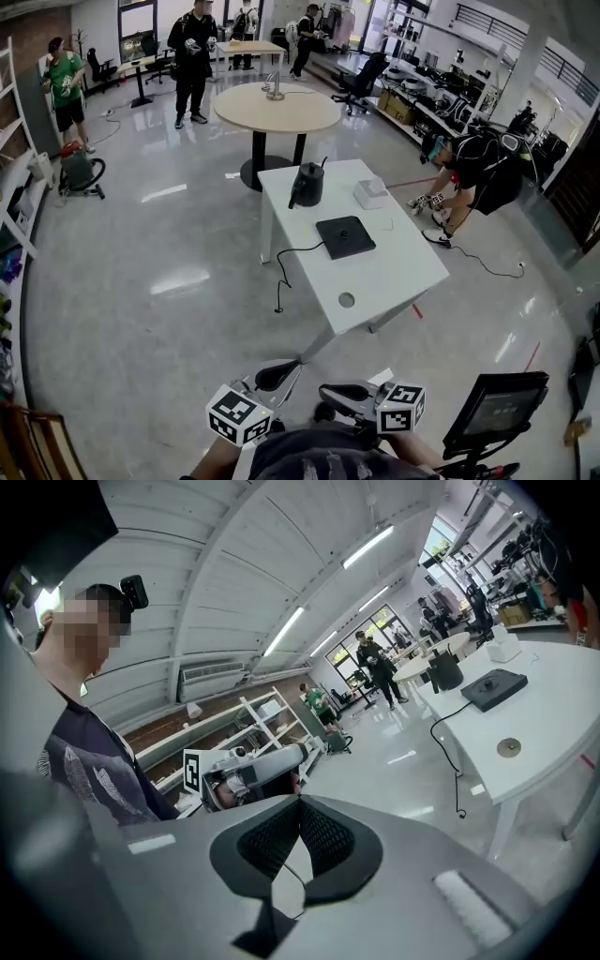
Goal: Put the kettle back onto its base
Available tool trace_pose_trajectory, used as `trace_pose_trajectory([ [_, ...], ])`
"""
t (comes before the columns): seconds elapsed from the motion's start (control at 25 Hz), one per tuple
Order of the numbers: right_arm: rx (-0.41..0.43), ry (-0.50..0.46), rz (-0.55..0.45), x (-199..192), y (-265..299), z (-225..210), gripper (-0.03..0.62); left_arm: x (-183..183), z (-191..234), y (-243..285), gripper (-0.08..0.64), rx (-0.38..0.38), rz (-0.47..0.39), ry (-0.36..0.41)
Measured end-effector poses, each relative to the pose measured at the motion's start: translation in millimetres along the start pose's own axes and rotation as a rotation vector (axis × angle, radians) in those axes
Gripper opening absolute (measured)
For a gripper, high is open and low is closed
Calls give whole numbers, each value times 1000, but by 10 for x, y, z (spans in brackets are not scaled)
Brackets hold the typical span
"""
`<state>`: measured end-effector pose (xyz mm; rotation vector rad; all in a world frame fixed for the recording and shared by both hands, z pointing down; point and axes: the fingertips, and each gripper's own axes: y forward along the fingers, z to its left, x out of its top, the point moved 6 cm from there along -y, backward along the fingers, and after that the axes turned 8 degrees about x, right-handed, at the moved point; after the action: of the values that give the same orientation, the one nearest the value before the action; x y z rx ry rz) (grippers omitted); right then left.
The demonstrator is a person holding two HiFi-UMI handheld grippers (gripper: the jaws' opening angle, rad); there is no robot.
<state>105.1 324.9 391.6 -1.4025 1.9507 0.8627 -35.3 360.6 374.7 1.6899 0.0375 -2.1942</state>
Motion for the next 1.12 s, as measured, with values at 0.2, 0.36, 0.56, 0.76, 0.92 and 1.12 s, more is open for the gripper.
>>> trace_pose_trajectory([
  [0.2, 44, 10, 27, 30, 141, -65, 2, 48, 127, -13, 2, 38, 1, 7],
  [0.36, 95, 22, 20, 121, 251, -67, 1, 123, 123, -114, 2, 88, 6, 21],
  [0.56, 204, -32, 38, 428, 282, -412, 1, 340, 137, 276, 2, 182, 10, 130],
  [0.76, 266, 36, -32, 612, 47, -762, 2, 489, -16, 738, 2, 195, 62, 158],
  [0.92, 274, 26, -41, 832, -231, -1089, 1, 581, -67, 1160, 2, 211, 100, 177],
  [1.12, 273, 57, -65, 954, -619, -1491, 1, 627, -172, 1665, 2, 229, 135, 184],
])
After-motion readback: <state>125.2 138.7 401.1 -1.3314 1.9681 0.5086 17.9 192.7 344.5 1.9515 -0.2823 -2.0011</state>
